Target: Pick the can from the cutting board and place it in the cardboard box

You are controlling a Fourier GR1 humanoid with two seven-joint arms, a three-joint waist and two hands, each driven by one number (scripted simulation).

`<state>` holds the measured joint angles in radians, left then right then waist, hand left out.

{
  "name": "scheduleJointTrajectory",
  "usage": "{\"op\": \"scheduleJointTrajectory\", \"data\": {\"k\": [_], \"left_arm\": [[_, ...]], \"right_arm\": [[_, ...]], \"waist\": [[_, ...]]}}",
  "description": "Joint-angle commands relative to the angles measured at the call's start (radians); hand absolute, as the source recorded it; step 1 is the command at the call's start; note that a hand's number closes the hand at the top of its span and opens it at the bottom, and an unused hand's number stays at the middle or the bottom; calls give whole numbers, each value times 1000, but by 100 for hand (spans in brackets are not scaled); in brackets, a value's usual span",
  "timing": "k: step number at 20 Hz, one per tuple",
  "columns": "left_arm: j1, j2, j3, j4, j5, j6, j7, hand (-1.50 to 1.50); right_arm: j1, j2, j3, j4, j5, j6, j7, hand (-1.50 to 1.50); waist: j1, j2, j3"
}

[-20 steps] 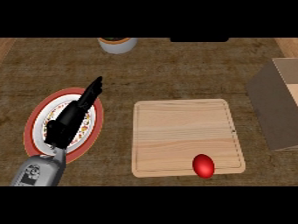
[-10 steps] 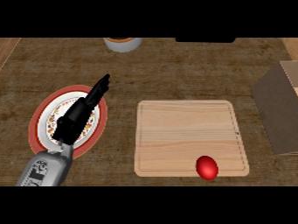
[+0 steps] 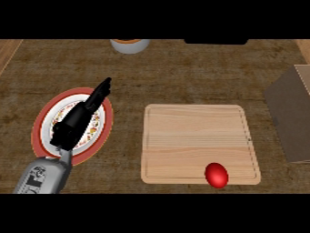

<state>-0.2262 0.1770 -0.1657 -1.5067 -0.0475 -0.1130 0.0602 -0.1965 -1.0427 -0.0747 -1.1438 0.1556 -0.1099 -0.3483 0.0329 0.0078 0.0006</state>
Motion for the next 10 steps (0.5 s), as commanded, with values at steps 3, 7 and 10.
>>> {"op": "scheduleJointTrajectory", "data": {"k": [3,7,10], "left_arm": [[-16,-19,-8,9,-18,6,10,0],[-15,-12,19,-5,6,-18,27,0],[12,-16,9,-51,4,-19,65,0]], "right_arm": [[-137,110,45,229,-19,129,31,-150],[-289,160,60,452,50,168,-66,-150],[-335,218,23,473,12,180,-87,-150]], "waist": [[0,1,1],[-2,0,1],[-7,-4,1]]}}
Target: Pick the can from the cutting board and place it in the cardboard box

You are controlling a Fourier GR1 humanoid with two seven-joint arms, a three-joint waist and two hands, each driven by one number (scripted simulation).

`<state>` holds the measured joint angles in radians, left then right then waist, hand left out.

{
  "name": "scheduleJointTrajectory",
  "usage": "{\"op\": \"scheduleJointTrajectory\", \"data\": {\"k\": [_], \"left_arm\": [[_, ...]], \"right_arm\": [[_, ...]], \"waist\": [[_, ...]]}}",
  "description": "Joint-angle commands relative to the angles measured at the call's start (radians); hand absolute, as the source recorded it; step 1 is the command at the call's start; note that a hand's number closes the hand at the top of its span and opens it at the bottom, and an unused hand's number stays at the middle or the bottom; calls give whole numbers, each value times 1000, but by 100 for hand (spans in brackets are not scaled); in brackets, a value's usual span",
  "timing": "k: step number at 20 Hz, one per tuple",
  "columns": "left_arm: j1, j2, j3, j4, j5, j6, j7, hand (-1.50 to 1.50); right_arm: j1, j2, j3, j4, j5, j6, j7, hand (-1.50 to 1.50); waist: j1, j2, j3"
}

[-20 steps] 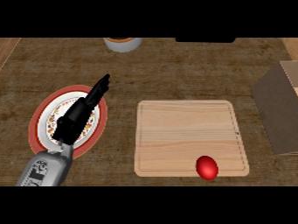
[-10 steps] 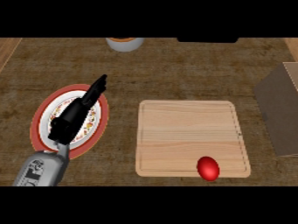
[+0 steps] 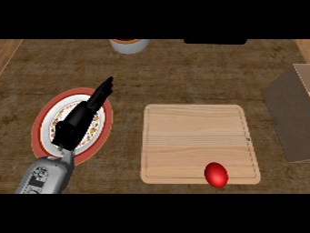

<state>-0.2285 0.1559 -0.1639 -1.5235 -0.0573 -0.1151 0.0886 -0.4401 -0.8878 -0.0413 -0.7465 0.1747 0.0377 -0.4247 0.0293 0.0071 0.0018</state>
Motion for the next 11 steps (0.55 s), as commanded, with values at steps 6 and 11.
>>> {"op": "scheduleJointTrajectory", "data": {"k": [6,11], "left_arm": [[9,-8,6,-31,4,0,31,0],[18,-12,15,9,-5,2,-18,0]], "right_arm": [[-77,33,-246,196,-251,146,-170,-150],[-80,-46,-365,349,-362,320,-206,-150]], "waist": [[-16,-3,2],[-16,3,2]]}}
